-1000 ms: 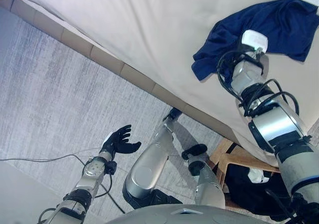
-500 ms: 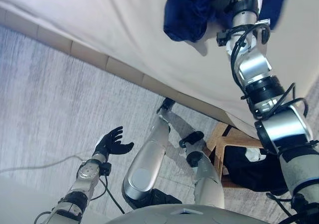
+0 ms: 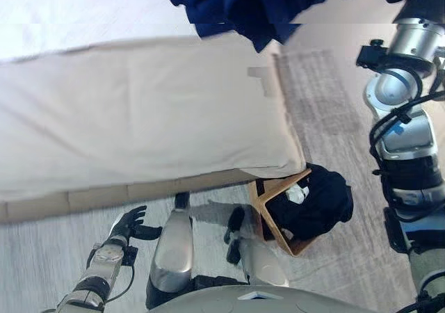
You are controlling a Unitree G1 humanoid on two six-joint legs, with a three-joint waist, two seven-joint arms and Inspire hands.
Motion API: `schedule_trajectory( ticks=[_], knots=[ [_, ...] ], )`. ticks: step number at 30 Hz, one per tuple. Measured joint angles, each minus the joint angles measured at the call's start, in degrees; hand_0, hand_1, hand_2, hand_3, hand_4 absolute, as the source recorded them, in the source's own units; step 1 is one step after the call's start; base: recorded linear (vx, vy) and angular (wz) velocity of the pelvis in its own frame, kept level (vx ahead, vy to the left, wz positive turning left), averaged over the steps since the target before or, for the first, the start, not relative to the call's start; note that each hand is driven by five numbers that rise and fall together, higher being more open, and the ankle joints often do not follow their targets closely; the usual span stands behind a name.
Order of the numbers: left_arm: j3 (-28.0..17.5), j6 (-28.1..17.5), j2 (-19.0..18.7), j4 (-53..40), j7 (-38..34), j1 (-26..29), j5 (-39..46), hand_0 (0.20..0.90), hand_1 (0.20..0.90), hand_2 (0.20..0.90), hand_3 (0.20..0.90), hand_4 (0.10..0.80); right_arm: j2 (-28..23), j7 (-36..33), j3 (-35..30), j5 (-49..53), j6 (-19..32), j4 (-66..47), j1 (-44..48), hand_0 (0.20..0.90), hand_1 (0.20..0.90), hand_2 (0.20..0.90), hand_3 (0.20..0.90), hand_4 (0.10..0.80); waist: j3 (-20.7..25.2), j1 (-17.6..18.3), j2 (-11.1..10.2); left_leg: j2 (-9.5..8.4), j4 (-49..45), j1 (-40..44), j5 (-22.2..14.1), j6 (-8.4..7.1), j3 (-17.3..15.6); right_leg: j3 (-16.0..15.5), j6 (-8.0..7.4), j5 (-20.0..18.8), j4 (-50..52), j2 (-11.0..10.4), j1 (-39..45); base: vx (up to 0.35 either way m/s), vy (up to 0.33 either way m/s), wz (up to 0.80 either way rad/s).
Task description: Pick up the clothes from the bed and place them into the basket
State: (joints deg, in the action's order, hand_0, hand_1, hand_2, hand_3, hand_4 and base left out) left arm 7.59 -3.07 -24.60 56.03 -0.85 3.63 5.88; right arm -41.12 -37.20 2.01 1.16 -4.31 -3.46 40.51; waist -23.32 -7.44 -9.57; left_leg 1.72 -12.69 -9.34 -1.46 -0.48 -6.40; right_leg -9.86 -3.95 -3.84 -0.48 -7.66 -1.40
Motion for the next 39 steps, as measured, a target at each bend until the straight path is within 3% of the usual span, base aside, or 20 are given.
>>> schedule_trajectory(
  ticks=[3,8,11,16,20,27,31,34,39],
  knots=[
    [0.16,0.98,0.35,0.75,0.17,0.51,-1.5,0.9,0.9,0.9,0.9,0.8,-0.97,-0.32,-4.58,1.28,-0.18,-0.01,-8.04,0.3,0.3,0.3,0.2,0.1,5.72,4.11,1.3,-0.05,2.71,2.97,0.04,0.09,-2.84,2.06,0.34,-0.91,-1.97,0.19,1.14,-0.003,-0.089,-0.5],
    [1.52,1.97,3.59,1.06,1.08,0.76,-1.93,0.9,0.9,0.9,0.9,0.8,-2.39,-0.4,-10.61,4.53,-0.21,0.13,-19.5,0.3,0.3,0.3,0.2,0.1,10.7,8.87,4.88,-0.02,9.21,10.06,0.72,-0.06,-6.59,5.37,0.34,-1.38,-3.61,0.85,3.85,0.003,-0.091,-0.42],
    [1.85,1.98,5.52,1.15,2.59,0.66,-3.79,0.9,0.9,0.9,0.9,0.8,-2.61,-1.11,-14.0,4.53,-0.24,0.15,-24.99,0.3,0.3,0.3,0.2,0.1,12.29,11.82,6.61,0.0,14.62,13.95,2.54,-0.4,-8.38,7.84,0.31,-1.36,-3.72,1.87,3.9,0.017,-0.087,-0.48],
    [4.99,2.7,6.46,1.72,4.73,0.48,-4.96,0.9,0.9,0.9,0.9,0.8,-2.6,-0.76,-15.63,4.47,-0.76,1.99,-31.52,0.3,0.3,0.3,0.2,0.1,13.18,15.65,6.93,0.83,18.01,16.73,3.91,-0.67,-9.13,9.59,0.2,-1.29,-4.74,3.46,4.57,-0.018,-0.088,-0.28],
    [6.4,2.89,7.12,2.08,5.27,-0.59,-6.14,0.9,0.9,0.9,0.9,0.8,-2.5,2.5,-15.63,4.32,-1.51,7.99,-35.2,0.3,0.3,0.3,0.2,0.1,14.35,15.74,7.2,1.54,18.07,17.21,3.88,-1.03,-9.68,9.97,-0.85,-0.46,-4.83,4.02,4.66,-0.002,-0.084,-0.07],
    [8.01,3.0,6.57,5.56,5.57,-4.9,-8.28,0.9,0.9,0.9,0.9,0.8,-2.02,8.37,-14.55,3.74,-5.98,19.36,-37.62,0.3,0.3,0.3,0.2,0.1,15.62,15.47,8.65,1.42,18.06,16.69,3.97,-1.14,-10.85,11.02,-0.87,-0.48,-5.04,3.9,3.38,-0.041,-0.076,-0.08],
    [8.44,2.91,6.26,5.24,5.5,-4.03,-8.1,0.9,0.9,0.9,0.9,0.8,-0.98,9.7,-12.64,3.2,-7.31,24.21,-37.67,0.3,0.3,0.3,0.2,0.1,15.59,15.34,9.83,0.76,17.79,14.04,4.6,-0.93,-10.9,11.06,-1.1,-1.27,-4.78,3.24,0.73,-0.135,-0.035,0.0],
    [9.33,2.91,5.92,3.8,5.11,-1.65,-7.58,0.9,0.9,0.9,0.9,0.8,-0.96,9.97,-9.09,2.99,-9.21,25.94,-35.54,0.3,0.3,0.3,0.2,0.1,12.96,15.29,11.31,0.02,17.78,12.09,5.4,-0.12,-10.79,11.07,-1.38,-2.54,-4.77,2.49,-0.97,-0.189,-0.037,0.02],
    [10.69,2.57,5.99,0.38,4.62,2.58,-5.79,0.9,0.9,0.9,0.9,0.8,-0.55,10.01,-4.13,1.98,-10.9,30.05,-30.25,0.3,0.3,0.3,0.2,0.1,7.22,14.54,13.78,-0.69,17.83,9.38,5.86,-0.42,-10.33,10.92,-1.75,-3.22,-4.9,1.66,-3.62,-0.092,-0.039,0.05]
  ],
)
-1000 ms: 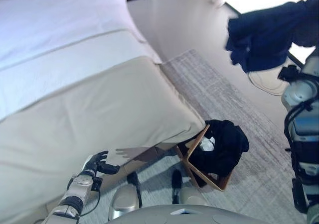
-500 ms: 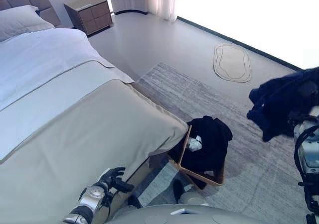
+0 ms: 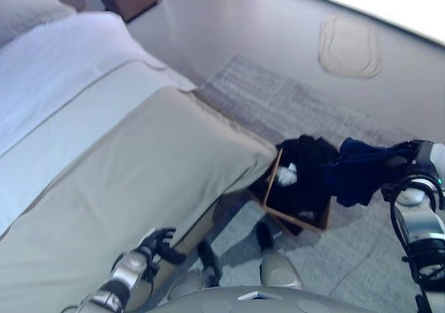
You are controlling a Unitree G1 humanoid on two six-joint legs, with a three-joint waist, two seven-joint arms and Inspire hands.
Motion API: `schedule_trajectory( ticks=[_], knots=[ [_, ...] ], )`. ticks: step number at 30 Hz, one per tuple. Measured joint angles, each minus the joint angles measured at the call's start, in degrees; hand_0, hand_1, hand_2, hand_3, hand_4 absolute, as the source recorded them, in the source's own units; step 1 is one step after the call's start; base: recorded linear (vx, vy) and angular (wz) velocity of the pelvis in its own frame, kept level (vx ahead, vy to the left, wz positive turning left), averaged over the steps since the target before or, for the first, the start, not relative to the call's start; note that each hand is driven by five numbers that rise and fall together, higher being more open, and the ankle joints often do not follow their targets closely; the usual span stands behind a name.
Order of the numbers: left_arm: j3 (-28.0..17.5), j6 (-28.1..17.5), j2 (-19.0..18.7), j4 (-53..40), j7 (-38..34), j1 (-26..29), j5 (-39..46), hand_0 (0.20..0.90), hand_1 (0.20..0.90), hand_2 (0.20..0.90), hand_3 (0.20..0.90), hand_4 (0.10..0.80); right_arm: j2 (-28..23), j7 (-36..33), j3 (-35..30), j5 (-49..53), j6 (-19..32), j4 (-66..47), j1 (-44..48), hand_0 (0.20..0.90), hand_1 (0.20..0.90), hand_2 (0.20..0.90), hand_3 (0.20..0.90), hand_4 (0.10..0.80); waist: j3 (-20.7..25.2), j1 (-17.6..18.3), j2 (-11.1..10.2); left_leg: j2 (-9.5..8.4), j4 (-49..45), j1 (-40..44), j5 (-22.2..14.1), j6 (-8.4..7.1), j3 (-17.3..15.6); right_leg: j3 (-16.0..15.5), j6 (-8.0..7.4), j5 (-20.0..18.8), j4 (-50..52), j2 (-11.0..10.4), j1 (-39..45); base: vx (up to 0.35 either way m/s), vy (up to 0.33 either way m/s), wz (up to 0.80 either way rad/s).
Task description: Pick up the clothes from the bed and place them into the basket
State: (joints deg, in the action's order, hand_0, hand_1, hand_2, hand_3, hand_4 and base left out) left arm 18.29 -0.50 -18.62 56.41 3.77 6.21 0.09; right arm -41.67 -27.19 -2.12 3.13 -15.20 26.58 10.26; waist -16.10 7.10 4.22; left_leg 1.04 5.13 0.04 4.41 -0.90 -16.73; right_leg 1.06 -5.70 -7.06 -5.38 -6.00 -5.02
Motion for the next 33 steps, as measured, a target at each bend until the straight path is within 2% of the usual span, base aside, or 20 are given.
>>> schedule_trajectory(
  ticks=[4,6,12,13,14,16,19,23,29,33],
  knots=[
    [0.57,-0.98,-0.05,-2.77,-0.34,0.81,1.05,0.9,0.9,0.9,0.9,0.8,0.36,0.1,1.9,-0.02,-0.08,3.6,3.09,0.3,0.3,0.3,0.2,0.1,-2.67,-0.39,1.07,-0.09,-0.03,-2.1,0.43,-0.09,0.08,-0.02,0.08,-0.15,-0.09,-0.24,-2.13,-0.083,-0.035,-0.01],
    [1.23,-0.98,-0.15,-3.82,-0.48,1.87,1.33,0.9,0.9,0.9,0.9,0.8,0.36,0.11,2.71,-0.04,-0.14,5.21,4.81,0.3,0.3,0.3,0.2,0.1,-4.41,-0.51,1.19,-0.13,-0.05,-3.12,1.01,0.52,0.15,-0.05,0.29,-0.78,0.13,-0.27,-3.07,-0.066,-0.045,0.01],
    [3.47,-3.56,-0.14,-3.97,-1.9,7.87,4.0,0.9,0.9,0.9,0.9,0.8,0.35,0.08,6.84,-1.42,0.0,9.33,13.06,0.3,0.3,0.3,0.2,0.1,-10.41,-0.77,3.28,-0.25,-0.1,-6.24,2.12,0.69,0.93,-0.83,0.87,-1.3,0.38,-0.21,-5.89,-0.058,-0.029,0.06],
    [3.79,-3.99,-0.15,-4.04,-2.12,8.85,4.76,0.9,0.9,0.9,0.9,0.8,0.34,0.09,7.85,-2.0,0.0,10.23,15.06,0.349,0.349,0.349,0.258,0.158,-11.69,-0.75,3.98,-0.29,-0.1,-6.5,2.38,0.69,1.28,-1.15,0.77,-1.6,0.54,-0.18,-6.14,-0.074,-0.036,0.1],
    [4.41,-4.51,-0.18,-4.04,-2.27,9.93,5.02,0.9,0.9,0.9,0.9,0.8,0.28,0.11,8.88,-2.57,-0.13,11.71,17.36,0.9,0.9,0.9,0.9,0.8,-12.61,-0.76,4.72,-0.25,-0.1,-7.11,2.48,0.57,1.38,-1.29,0.77,-1.6,0.67,-0.16,-6.75,-0.065,-0.049,0.08],
    [4.67,-4.85,-0.17,-4.27,-2.29,11.31,6.1,0.9,0.9,0.9,0.9,0.8,0.25,0.61,11.64,-2.65,-1.1,16.23,22.37,0.9,0.9,0.9,0.9,0.8,-13.57,-1.41,5.97,-0.24,-0.11,-8.76,2.85,0.49,1.59,-1.43,0.81,-1.64,1.14,-0.12,-8.48,-0.056,-0.066,0.02],
    [4.78,-4.92,-0.3,-5.29,-2.53,12.37,7.72,0.9,0.9,0.9,0.9,0.8,0.43,3.47,14.46,-1.81,-3.18,23.19,26.29,0.9,0.9,0.9,0.9,0.8,-13.51,-3.77,6.06,-0.16,-0.11,-10.82,3.66,0.02,3.1,-1.56,0.83,-1.64,1.9,-0.07,-10.93,-0.034,-0.067,0.03],
    [5.31,-4.93,-0.38,-6.14,-3.11,12.29,9.57,0.9,0.9,0.9,0.9,0.8,1.01,3.49,14.35,0.62,-4.32,23.82,26.35,0.9,0.9,0.9,0.9,0.8,-13.51,-4.49,6.07,-0.43,-0.11,-12.22,3.76,0.05,4.36,-2.82,0.83,-1.63,1.98,-0.51,-11.7,0.005,-0.01,0.15],
    [5.66,-4.84,-0.84,-6.49,-3.39,11.73,10.04,0.9,0.9,0.9,0.9,0.8,2.63,1.9,14.08,1.35,-2.66,21.72,26.38,0.9,0.9,0.9,0.9,0.8,-13.51,-4.55,6.07,-1.09,-0.11,-12.49,4.14,0.39,5.04,-3.35,0.82,-1.62,2.0,-1.23,-11.62,0.016,0.048,0.08],
    [5.6,-4.55,-0.75,-6.08,-2.94,11.2,10.01,0.9,0.9,0.9,0.9,0.8,5.91,3.23,11.98,1.59,-0.18,21.64,20.6,0.9,0.9,0.9,0.9,0.8,-13.57,-4.54,5.96,-0.85,-0.09,-10.08,4.2,0.39,6.44,-5.03,0.81,-1.58,1.74,-1.22,-8.19,0.08,0.024,0.18]
  ],
)
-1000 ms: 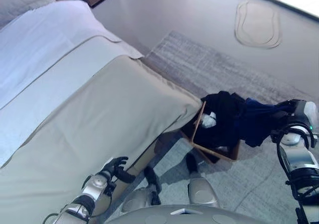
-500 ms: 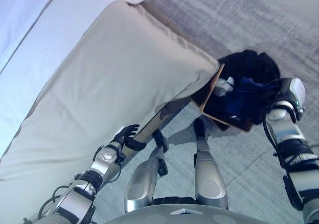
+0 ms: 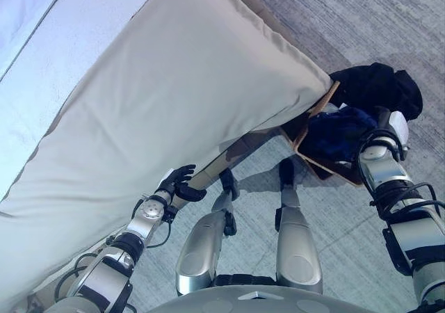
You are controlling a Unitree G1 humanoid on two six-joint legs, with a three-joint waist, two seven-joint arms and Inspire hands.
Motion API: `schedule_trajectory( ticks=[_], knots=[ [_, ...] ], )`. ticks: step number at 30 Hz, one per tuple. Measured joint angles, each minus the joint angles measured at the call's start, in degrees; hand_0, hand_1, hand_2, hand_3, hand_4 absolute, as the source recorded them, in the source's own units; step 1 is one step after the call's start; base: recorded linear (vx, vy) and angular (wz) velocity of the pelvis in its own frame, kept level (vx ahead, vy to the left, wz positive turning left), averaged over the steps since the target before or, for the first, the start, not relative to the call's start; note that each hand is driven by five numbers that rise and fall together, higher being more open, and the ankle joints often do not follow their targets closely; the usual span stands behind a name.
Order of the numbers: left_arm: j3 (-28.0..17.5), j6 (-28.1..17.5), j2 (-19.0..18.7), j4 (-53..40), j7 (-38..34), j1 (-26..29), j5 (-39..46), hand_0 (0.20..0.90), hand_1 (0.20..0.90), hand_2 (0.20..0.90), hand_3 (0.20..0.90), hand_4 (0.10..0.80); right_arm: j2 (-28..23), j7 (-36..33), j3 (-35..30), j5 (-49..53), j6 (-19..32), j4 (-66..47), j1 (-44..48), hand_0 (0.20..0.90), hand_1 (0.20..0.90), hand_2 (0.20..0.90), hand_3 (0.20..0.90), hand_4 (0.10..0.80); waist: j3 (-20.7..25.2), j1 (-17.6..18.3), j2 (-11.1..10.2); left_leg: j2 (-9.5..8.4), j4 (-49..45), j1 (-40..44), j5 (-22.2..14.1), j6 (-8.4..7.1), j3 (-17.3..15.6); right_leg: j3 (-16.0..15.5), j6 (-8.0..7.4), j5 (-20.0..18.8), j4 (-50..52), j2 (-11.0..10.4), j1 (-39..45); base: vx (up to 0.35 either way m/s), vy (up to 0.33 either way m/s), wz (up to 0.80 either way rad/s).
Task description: Pick up the clothes from the bed and place them into the basket
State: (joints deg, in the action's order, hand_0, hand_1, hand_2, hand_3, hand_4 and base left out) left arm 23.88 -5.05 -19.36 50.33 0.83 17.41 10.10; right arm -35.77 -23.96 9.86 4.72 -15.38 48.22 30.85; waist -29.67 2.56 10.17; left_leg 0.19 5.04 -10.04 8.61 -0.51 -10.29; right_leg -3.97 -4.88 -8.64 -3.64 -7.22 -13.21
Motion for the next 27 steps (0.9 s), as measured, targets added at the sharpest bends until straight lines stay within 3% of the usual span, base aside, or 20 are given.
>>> schedule_trajectory(
  ticks=[3,5,8,10,13,15,20,27],
  knots=[
    [-0.71,0.3,0.1,-0.02,0.79,-1.43,-0.08,0.9,0.9,0.9,0.9,0.8,3.62,2.71,-0.52,0.99,3.73,-0.13,-6.59,0.9,0.9,0.9,0.9,0.8,-0.06,0.25,-0.17,0.41,0.04,3.25,-0.73,-0.76,1.23,-1.37,-0.41,0.37,-1.61,0.17,4.69,0.108,0.023,0.22],
    [-3.74,1.16,0.91,0.45,1.04,-3.25,-0.83,0.9,0.9,0.9,0.9,0.8,7.29,5.06,-0.93,1.25,7.03,0.23,-11.63,0.9,0.9,0.9,0.9,0.8,0.11,0.4,-1.12,0.8,0.04,5.17,-1.36,-1.19,1.41,-1.42,-0.74,0.94,-1.6,0.54,6.73,0.154,0.043,0.02],
    [-7.1,2.21,0.97,3.81,1.28,-6.17,-2.21,0.9,0.9,0.9,0.9,0.8,13.81,7.48,-0.92,2.09,9.18,4.48,-16.38,0.9,0.9,0.9,0.9,0.8,2.1,0.82,-4.74,1.53,0.07,7.6,-2.12,-1.75,1.35,-1.42,-0.51,1.72,-1.61,1.27,9.04,0.186,0.103,-0.04],
    [-8.12,2.45,0.97,7.48,1.36,-8.45,-3.35,0.9,0.9,0.9,0.9,0.8,17.44,8.51,-0.92,1.9,9.37,9.4,-19.97,0.9,0.9,0.9,0.9,0.8,6.51,0.71,-7.99,1.82,0.13,8.38,-2.53,-1.67,1.32,-1.47,-0.09,2.09,-1.62,1.81,9.78,0.162,0.115,-0.03],
    [-8.37,2.45,1.04,10.1,1.85,-12.53,-3.71,0.9,0.9,0.9,0.9,0.8,19.72,9.36,-0.9,-0.02,9.43,14.32,-25.1,0.9,0.9,0.9,0.9,0.8,12.33,0.63,-11.7,2.05,0.1,11.16,-3.5,-1.66,1.37,-1.67,0.37,3.12,-1.76,2.04,12.54,0.131,0.108,0.01],
    [-8.78,2.37,1.5,11.21,2.17,-14.46,-4.56,0.9,0.9,0.9,0.9,0.8,19.83,9.19,-0.88,-2.3,9.29,16.64,-27.53,0.9,0.9,0.9,0.9,0.8,15.79,0.42,-12.69,2.23,0.34,12.54,-4.34,-1.23,1.41,-1.84,0.37,3.57,-1.86,1.96,14.08,0.093,0.095,0.03],
    [-10.02,2.63,2.16,13.6,3.75,-16.3,-5.72,0.9,0.9,0.9,0.9,0.8,20.2,11.53,-0.26,-5.38,9.03,19.22,-30.28,0.9,0.9,0.9,0.9,0.8,22.07,0.08,-12.28,1.9,0.36,14.69,-5.04,-0.96,2.35,-2.85,0.1,4.49,-1.92,1.56,16.67,0.037,0.066,0.1],
    [-10.87,4.86,3.26,15.73,7.23,-18.61,-5.64,0.9,0.9,0.9,0.9,0.8,19.18,23.68,0.01,-5.38,11.57,19.21,-32.43,0.9,0.9,0.9,0.9,0.8,26.85,-1.22,-9.56,1.91,0.38,15.63,-5.3,-1.34,2.59,-2.86,0.1,5.05,-1.93,1.51,17.61,0.013,0.057,0.03]
  ],
)
